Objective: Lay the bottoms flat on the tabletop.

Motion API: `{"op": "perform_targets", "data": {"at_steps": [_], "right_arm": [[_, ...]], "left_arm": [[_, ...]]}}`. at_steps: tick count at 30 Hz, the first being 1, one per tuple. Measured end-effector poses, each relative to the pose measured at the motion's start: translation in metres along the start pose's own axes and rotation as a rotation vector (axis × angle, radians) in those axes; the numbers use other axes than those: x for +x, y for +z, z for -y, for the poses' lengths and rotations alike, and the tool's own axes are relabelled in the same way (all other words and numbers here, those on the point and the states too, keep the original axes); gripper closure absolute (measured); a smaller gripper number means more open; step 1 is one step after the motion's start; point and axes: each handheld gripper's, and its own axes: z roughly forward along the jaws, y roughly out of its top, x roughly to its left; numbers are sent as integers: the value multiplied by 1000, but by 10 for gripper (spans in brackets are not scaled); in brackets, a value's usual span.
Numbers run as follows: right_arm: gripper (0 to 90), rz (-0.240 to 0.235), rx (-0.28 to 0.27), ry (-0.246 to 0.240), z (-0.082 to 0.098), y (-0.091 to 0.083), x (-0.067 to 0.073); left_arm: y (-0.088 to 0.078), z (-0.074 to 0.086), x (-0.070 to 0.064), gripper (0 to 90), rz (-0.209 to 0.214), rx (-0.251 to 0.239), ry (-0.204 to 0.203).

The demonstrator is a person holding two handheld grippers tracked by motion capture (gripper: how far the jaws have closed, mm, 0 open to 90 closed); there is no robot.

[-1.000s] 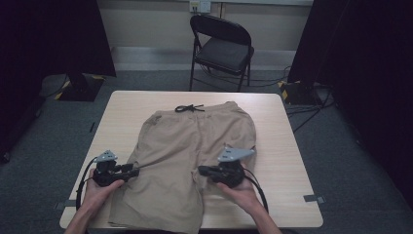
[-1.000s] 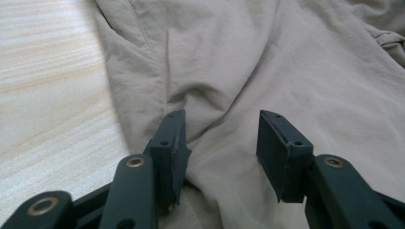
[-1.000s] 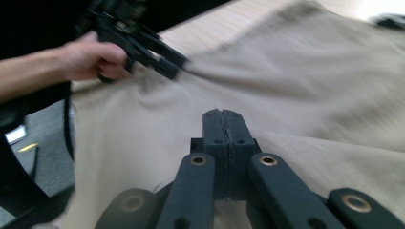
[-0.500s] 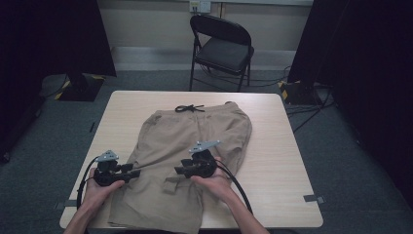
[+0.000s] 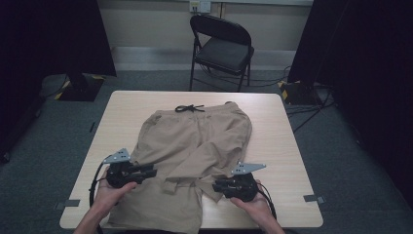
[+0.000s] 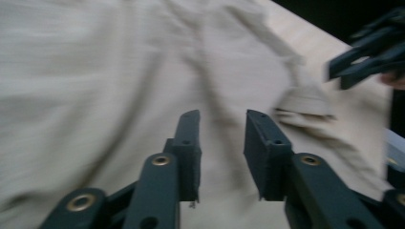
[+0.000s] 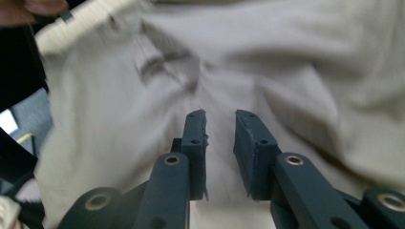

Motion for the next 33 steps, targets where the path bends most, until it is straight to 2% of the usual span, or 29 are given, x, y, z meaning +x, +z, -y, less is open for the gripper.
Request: {"op": "perform_targets", "data": {"at_steps": [2, 3, 5, 6, 8, 10, 11, 12, 14, 15, 20, 22, 24, 25, 26, 27, 29, 31, 33], "right_arm": [[717, 3, 14, 8, 7, 1, 0], [700, 10, 18, 13, 12, 3, -1], [695, 8, 24, 22, 15, 6, -2], [689, 11, 29, 23, 16, 8, -3], [652, 26, 38, 23, 18, 11, -5], [589, 35, 43, 21, 19, 13, -6], [551, 45, 42, 18, 20, 14, -6], [532, 57, 38, 17, 20, 14, -6], [483, 73, 34, 22, 20, 13, -8], [471, 73, 33, 19, 20, 14, -8], [421, 78, 51, -7, 22, 20, -6], [393, 61, 55, -20, 21, 21, -4], [378, 52, 55, -37, 21, 23, -1], [367, 59, 56, -48, 21, 24, 1], [368, 65, 57, -55, 21, 25, 2], [381, 85, 60, -85, 21, 27, 5], [381, 93, 60, -92, 21, 27, 6], [384, 97, 54, -104, 21, 29, 7], [422, 114, 49, -115, 21, 30, 8]], "left_arm": [[13, 1, -10, 715, 76, 26, 13], [17, 1, -14, 723, 99, 33, 15], [25, 2, -20, 723, 130, 57, 29], [30, 3, -22, 722, 131, 70, 32], [36, 5, -21, 692, 120, 86, 24], [40, 8, -19, 624, 74, 115, 34], [42, 10, -17, 597, 73, 120, 16], [44, 11, -15, 570, 65, 123, 16], [47, 13, -14, 525, 15, 136, 31], [49, 13, -13, 510, -7, 139, 34], [57, 17, -11, 480, -48, 173, 49], [58, 19, -11, 523, -76, 172, 60], [58, 19, -8, 601, -91, 169, 43], [57, 19, -7, 667, -93, 169, 39], [56, 20, -6, 693, -88, 162, 28], [55, 20, -4, 788, -85, 164, 32], [55, 20, -4, 808, -60, 150, 12], [53, 19, -4, 833, -47, 140, 9], [51, 17, -4, 842, -31, 121, 0]]}}
